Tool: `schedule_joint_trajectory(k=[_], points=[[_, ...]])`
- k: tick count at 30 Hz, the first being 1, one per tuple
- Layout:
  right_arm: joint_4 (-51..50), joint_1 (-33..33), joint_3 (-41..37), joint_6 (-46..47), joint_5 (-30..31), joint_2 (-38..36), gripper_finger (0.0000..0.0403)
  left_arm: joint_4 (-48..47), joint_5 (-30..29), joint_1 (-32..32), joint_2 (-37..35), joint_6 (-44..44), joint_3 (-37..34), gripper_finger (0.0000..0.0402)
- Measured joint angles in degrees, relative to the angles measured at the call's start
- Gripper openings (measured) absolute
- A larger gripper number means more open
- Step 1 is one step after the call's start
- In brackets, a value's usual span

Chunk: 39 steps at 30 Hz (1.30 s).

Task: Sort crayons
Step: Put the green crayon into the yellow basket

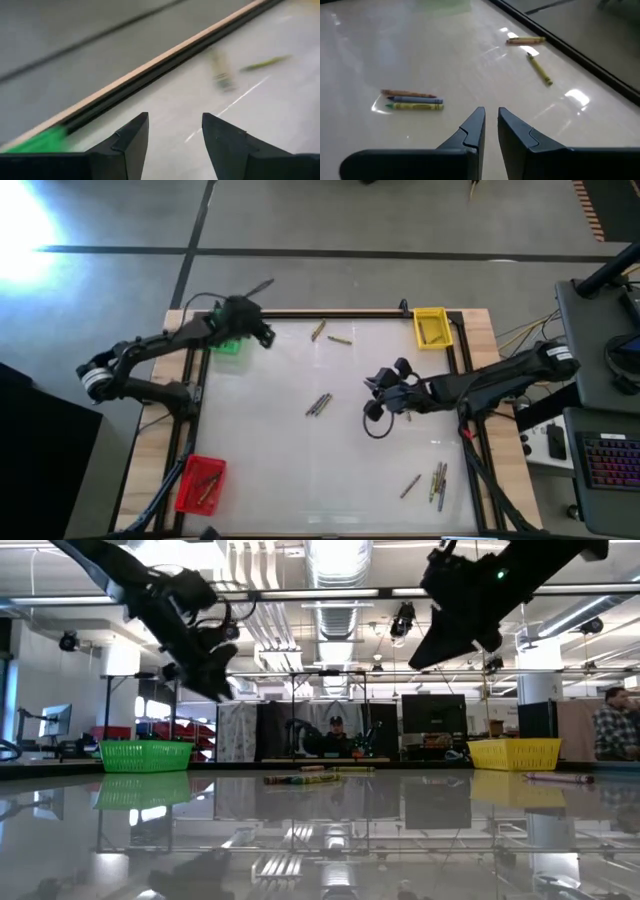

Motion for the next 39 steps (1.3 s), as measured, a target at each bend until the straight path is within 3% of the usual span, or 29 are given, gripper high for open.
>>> schedule_joint_trajectory(k=[3,7,9,16,23,30,34,39], points=[[2.73,-1.35,0.42,0.88,0.24,3.43,0.0043,10.13,0.08,-7.53,-1.15,-0.06,-4.40,0.0168],[3.33,-5.78,4.06,1.06,-6.38,8.21,0.0043,21.38,0.22,-17.40,-1.04,-0.51,-9.93,0.0168],[3.18,-7.61,6.48,-0.38,-6.79,11.28,0.0043,26.95,0.23,-21.46,-0.45,-1.61,-11.92,0.0168],[2.71,-9.78,16.79,-7.85,-14.02,23.59,0.0063,32.52,-0.03,-30.36,2.99,-3.51,-14.18,0.0168],[-5.33,-10.13,30.45,-17.03,-12.78,33.52,0.0104,35.82,-5.85,-34.04,8.46,-4.72,-16.04,0.0168],[-17.86,-15.48,44.74,-25.76,-12.31,37.35,0.0120,36.27,-5.99,-34.04,12.11,-5.77,-16.21,0.0168],[-21.26,-21.40,46.45,-29.26,-13.96,37.44,0.0115,35.34,-5.99,-34.04,11.87,-5.36,-16.02,0.0168],[-23.33,-30.93,45.89,-28.44,-22.37,37.69,0.0106,32.39,-6.02,-33.95,10.03,-3.66,-16.14,0.0168]])
